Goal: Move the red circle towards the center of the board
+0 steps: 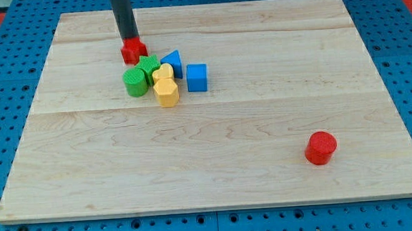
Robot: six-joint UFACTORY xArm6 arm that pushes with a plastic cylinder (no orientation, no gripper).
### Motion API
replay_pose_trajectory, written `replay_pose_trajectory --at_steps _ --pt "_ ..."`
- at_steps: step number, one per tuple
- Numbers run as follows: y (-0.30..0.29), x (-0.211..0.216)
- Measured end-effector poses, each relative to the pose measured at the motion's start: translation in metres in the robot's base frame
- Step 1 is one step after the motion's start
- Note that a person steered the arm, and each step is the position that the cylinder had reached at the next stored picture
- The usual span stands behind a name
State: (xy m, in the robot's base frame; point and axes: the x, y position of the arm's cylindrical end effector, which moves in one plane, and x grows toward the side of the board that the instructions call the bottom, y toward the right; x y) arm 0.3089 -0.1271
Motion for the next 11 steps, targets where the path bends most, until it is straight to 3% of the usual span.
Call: replay_pose_trajectory --at_steps 1,3,4,6,7,8,9,10,11 --pt "0.024 0.015" --pt "-0.004 -0.029" --pt "0.119 -0.025" --pt "0.303 0.154" --pt "0.342 0.228" --pt "0.341 0.231" --pt "0.253 0.233" --pt "0.273 0.273" --pt "0.213 0.273"
